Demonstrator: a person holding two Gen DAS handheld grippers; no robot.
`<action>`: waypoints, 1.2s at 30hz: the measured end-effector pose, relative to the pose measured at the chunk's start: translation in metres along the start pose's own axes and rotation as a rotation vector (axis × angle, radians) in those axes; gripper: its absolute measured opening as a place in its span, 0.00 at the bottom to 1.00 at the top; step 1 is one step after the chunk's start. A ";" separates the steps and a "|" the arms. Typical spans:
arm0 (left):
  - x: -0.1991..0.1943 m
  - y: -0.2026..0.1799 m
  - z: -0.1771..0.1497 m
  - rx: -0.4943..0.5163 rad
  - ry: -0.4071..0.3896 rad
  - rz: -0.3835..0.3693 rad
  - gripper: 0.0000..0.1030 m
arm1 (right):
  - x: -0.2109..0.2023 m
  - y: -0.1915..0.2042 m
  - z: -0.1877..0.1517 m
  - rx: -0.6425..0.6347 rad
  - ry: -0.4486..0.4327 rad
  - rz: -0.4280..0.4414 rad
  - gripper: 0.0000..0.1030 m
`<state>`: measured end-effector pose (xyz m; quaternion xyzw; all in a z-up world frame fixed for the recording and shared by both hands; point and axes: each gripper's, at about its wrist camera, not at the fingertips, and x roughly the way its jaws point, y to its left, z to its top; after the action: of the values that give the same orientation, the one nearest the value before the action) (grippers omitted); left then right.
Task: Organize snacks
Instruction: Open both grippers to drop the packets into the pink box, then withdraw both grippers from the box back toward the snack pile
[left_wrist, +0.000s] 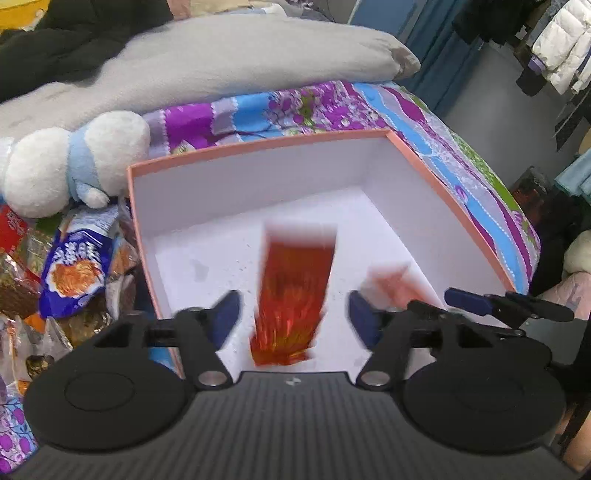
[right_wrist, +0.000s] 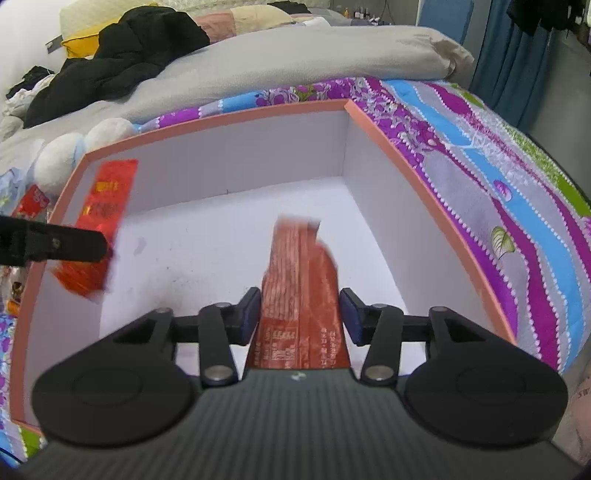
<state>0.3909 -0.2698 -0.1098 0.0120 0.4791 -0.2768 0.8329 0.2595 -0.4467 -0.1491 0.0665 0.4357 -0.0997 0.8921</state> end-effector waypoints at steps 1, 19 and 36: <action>-0.003 0.000 0.000 0.005 -0.009 0.006 0.80 | -0.001 0.000 0.000 0.004 -0.002 -0.002 0.50; -0.119 0.002 -0.005 0.009 -0.273 -0.022 0.81 | -0.104 0.014 0.024 0.067 -0.302 0.043 0.51; -0.213 0.048 -0.097 0.006 -0.424 0.045 0.81 | -0.179 0.097 -0.036 0.004 -0.468 0.211 0.51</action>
<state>0.2542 -0.1054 -0.0033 -0.0334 0.2917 -0.2560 0.9210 0.1473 -0.3238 -0.0269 0.0883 0.2078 -0.0198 0.9740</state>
